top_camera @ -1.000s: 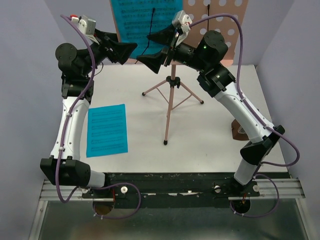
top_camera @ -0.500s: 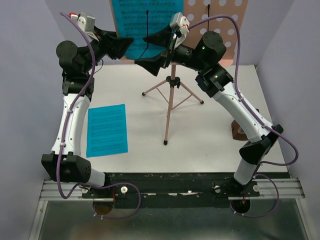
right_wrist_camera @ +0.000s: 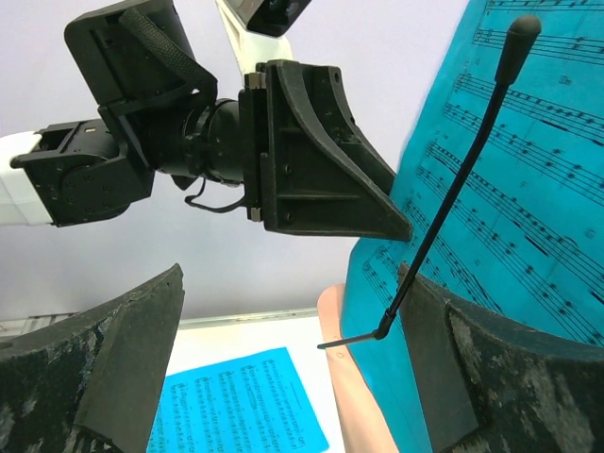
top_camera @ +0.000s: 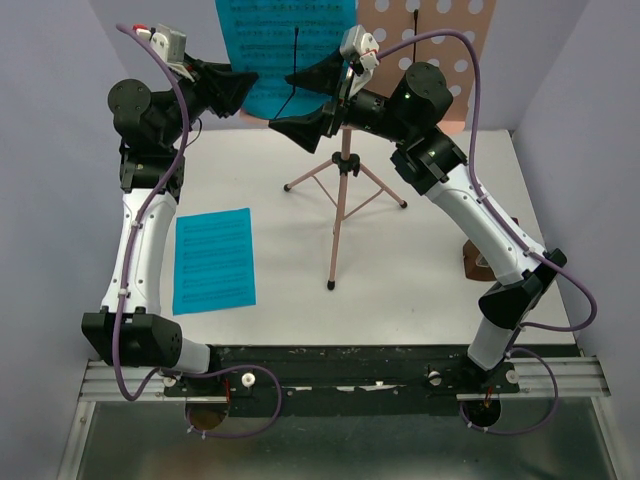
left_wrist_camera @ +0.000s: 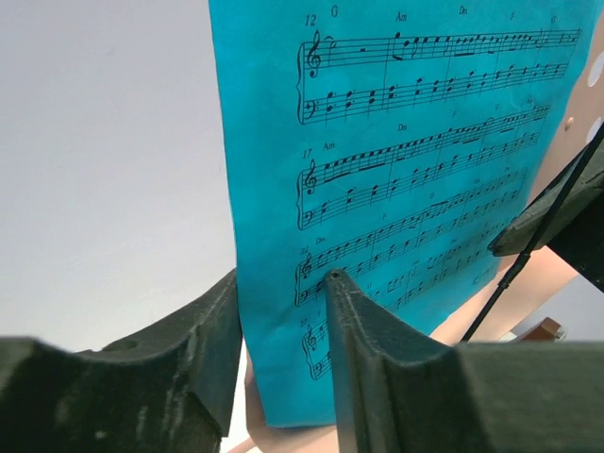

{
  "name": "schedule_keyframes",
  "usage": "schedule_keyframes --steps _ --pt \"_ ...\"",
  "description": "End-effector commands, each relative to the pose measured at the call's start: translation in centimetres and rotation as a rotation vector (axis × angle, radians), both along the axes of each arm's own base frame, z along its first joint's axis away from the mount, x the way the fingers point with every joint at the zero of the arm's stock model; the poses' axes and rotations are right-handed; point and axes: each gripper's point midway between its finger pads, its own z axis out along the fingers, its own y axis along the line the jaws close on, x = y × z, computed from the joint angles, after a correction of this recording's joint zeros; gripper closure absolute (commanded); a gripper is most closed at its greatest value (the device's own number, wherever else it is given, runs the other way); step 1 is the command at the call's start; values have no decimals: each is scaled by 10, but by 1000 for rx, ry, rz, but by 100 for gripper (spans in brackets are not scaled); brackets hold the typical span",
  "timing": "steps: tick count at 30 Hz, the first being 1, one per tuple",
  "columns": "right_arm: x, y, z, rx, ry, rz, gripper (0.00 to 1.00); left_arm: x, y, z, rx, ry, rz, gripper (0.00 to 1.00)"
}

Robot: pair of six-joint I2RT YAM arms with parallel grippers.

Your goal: Pack up the instrument practice props

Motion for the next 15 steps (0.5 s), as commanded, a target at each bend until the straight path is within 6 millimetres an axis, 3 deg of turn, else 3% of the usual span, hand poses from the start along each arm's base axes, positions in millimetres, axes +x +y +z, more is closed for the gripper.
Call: schedule_keyframes --steps 1,6,15 --pt "-25 -1 22 42 -71 71 0 -3 25 18 8 -48 107 57" --pt "-25 0 22 43 -72 73 0 -8 30 18 28 -58 123 79" --pt "-23 0 21 43 -70 70 0 -23 49 28 48 -88 192 84"
